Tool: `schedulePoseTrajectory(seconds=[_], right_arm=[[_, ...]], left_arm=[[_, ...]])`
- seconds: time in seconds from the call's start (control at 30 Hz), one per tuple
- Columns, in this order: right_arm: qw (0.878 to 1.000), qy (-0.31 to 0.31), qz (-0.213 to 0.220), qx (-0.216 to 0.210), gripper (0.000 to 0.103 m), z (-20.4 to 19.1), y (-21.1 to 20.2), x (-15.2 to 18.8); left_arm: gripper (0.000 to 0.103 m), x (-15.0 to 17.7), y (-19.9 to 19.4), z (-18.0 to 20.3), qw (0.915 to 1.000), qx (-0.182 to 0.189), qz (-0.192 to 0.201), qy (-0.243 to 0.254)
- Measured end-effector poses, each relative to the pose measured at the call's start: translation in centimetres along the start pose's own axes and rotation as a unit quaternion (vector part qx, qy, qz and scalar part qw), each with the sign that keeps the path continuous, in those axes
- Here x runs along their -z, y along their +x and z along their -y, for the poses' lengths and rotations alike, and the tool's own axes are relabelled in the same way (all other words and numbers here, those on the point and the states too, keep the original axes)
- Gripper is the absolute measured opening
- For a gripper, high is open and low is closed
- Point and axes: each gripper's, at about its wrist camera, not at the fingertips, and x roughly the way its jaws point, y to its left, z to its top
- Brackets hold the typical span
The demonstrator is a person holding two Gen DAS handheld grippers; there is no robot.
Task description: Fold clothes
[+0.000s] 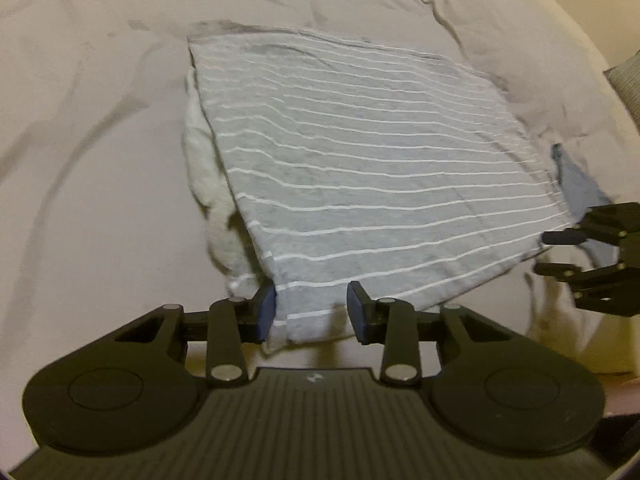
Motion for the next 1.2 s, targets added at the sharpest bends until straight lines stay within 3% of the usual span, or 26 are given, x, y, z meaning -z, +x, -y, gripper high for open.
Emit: schedulePoseTrajectory(seconds=[0.13, 0.27, 0.37, 0.47, 0.67, 0.8, 0.83, 0.9, 1.07, 1.2], right_arm=[[0.999, 0.04, -0.002, 0.035, 0.039, 2.0, -1.0, 1.3], [0.989, 0.13, -0.011, 0.064, 0.04, 6.3, -2.0, 3.7], [0.972, 0.223, -0.018, 0.068, 0.04, 10.0, -2.3, 5.8], [0.954, 0.294, -0.011, 0.052, 0.04, 12.4, -2.0, 7.2], [0.919, 0.393, -0.002, 0.022, 0.038, 14.9, -0.5, 9.2], [0.897, 0.443, 0.006, -0.004, 0.027, 15.6, -0.3, 10.3], [0.895, 0.447, 0.007, -0.006, 0.025, 15.6, -0.5, 10.4], [0.895, 0.447, 0.001, -0.012, 0.0, 15.6, -0.5, 10.7], [0.909, 0.416, -0.009, -0.016, 0.0, 15.8, -1.1, 11.2], [0.911, 0.412, -0.019, -0.026, 0.0, 16.0, -1.5, 11.6]], left_arm=[[0.033, -0.1, 0.7, -0.4, 1.0, 0.0, -0.006, 0.005], [0.031, 0.2, 1.1, -0.6, 0.9996, 0.009, -0.018, 0.021], [0.015, 0.2, 1.3, -0.7, 0.9989, 0.013, -0.029, 0.033], [0.006, 0.0, 1.0, -1.3, 0.9988, 0.015, -0.035, 0.032], [0.004, -0.3, 1.1, -1.4, 0.9975, 0.014, -0.048, 0.049], [0.002, -0.5, 1.2, -1.5, 0.9971, 0.017, -0.052, 0.052], [0.002, -0.5, 1.1, -1.5, 0.9971, 0.019, -0.053, 0.052], [0.001, -0.5, 0.9, -1.6, 0.997, 0.019, -0.052, 0.054], [0.001, -0.2, 0.2, -1.7, 0.9971, 0.013, -0.049, 0.057], [0.001, 0.3, -0.4, -2.1, 0.9974, 0.015, -0.054, 0.046]])
